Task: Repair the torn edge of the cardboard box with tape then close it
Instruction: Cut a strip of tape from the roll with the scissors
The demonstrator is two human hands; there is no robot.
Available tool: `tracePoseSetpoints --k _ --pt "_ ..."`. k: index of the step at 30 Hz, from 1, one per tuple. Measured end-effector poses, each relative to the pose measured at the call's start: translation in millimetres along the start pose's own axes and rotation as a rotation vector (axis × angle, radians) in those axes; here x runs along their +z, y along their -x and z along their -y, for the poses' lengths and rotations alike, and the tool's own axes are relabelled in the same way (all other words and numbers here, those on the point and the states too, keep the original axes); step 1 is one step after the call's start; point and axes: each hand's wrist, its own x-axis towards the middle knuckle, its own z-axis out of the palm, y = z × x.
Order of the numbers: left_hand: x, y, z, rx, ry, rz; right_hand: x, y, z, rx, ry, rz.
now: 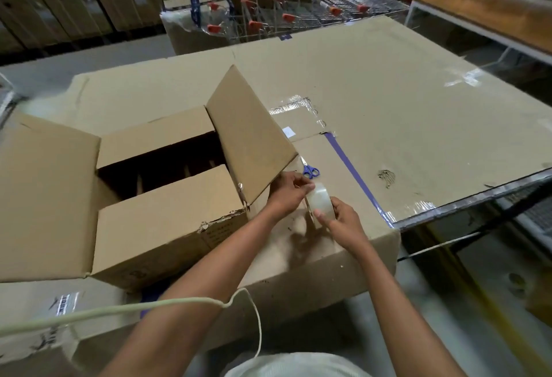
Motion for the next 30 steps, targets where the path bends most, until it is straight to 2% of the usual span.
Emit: tracePoseSetpoints --k 9,18,26,30 --pt "-2 12 16 -0.102 0.19 0.011 5 13 5 0.063 0.067 -0.018" --pt "-1 27 13 -0.098 0.26 -0.06 6 15 6 0.014 0.159 -0.02" --pt "-2 35 -5 -0.06 0.354 -0.12 -2 -7 18 0.036 0.246 0.058" --pt "2 49 -21 0.043 0.268 -0.171 -7 -14 17 0.041 0.293 0.044"
